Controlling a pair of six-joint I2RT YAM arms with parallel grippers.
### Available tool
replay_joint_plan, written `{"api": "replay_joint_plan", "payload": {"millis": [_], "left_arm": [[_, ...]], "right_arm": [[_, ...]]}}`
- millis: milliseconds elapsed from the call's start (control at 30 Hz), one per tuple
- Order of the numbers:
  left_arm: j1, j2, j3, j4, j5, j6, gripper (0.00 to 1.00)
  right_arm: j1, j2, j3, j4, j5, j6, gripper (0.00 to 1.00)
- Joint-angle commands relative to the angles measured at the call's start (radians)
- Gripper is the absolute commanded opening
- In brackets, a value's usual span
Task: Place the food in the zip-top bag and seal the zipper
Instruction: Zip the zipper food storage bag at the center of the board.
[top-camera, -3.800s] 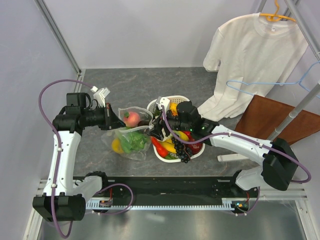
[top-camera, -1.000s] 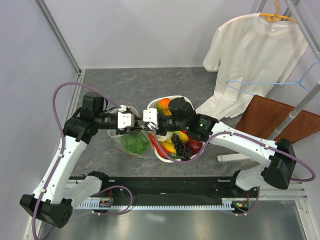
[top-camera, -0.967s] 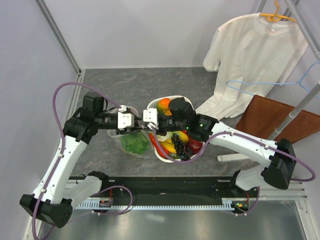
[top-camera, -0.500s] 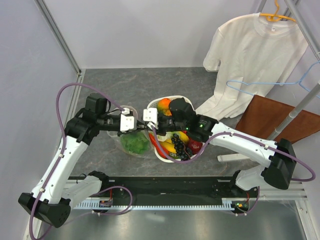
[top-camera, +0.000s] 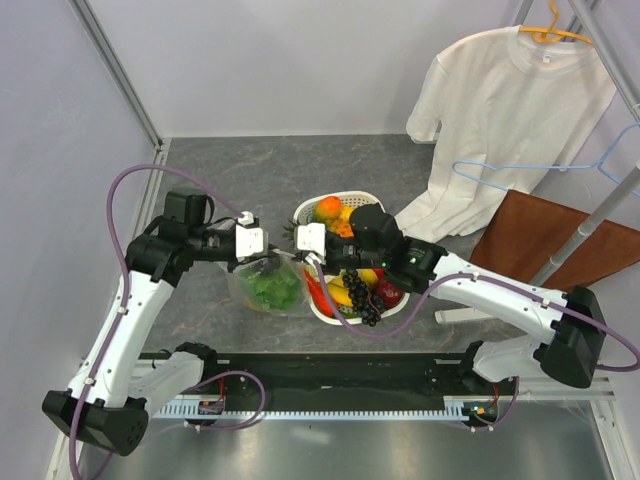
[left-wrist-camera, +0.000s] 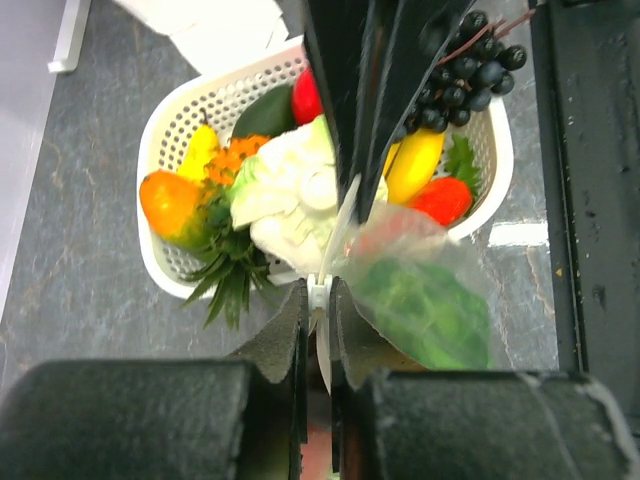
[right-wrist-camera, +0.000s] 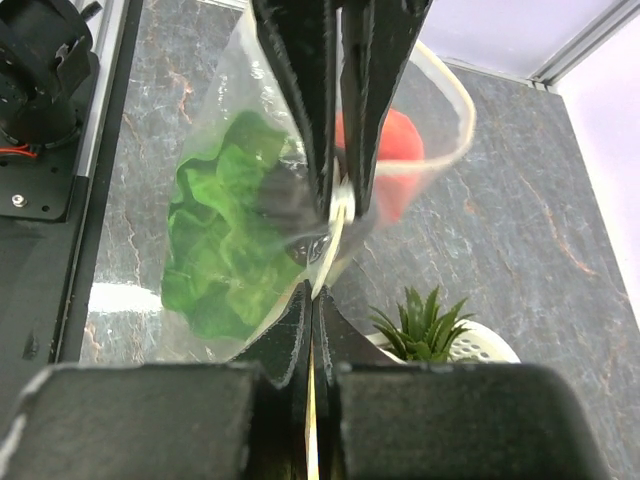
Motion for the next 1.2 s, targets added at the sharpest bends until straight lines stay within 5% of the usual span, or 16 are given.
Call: {"api": "replay_joint_plan", "payload": {"millis": [0,400,600,633,667,767,1167], "left_arm": [[0.089,0.012,0.018,-0.032,-0.076,0.101,0.02],[0.345,0.012,0.085,-0.141,-0.078,0.200,0.02],[0.370,0.003,0.098,-0.184,-0.032,0.212,0.02],[0.371,0.002,0.096,-0.192,0.002,0.210,0.02],[0.371,-0.002,0.096,-0.195,0.019,0.210,0.02],[0.371,-0.011,0.093,-0.195,0.089,0.189,0.02],[0.359,-0.028,0.052,-0.199,0.198,0.174,0.02]], "right_arm": [[0.005,-0.082,-0.032,0.004,-0.010,-0.010,0.00],[-0.008,-0.124,-0.087,0.007,0.046,-0.006,0.00],[-0.017,-0.121,-0.084,0.032,0.051,0.042,0.00],[-0.018,-0.107,-0.075,0.036,0.034,0.046,0.05],[-0.018,-0.096,-0.064,0.041,0.026,0.048,0.36],[-0.017,-0.044,-0.009,0.065,-0.009,0.059,0.71],[0.000,0.178,0.230,0.065,-0.086,-0.003,0.75]]}}
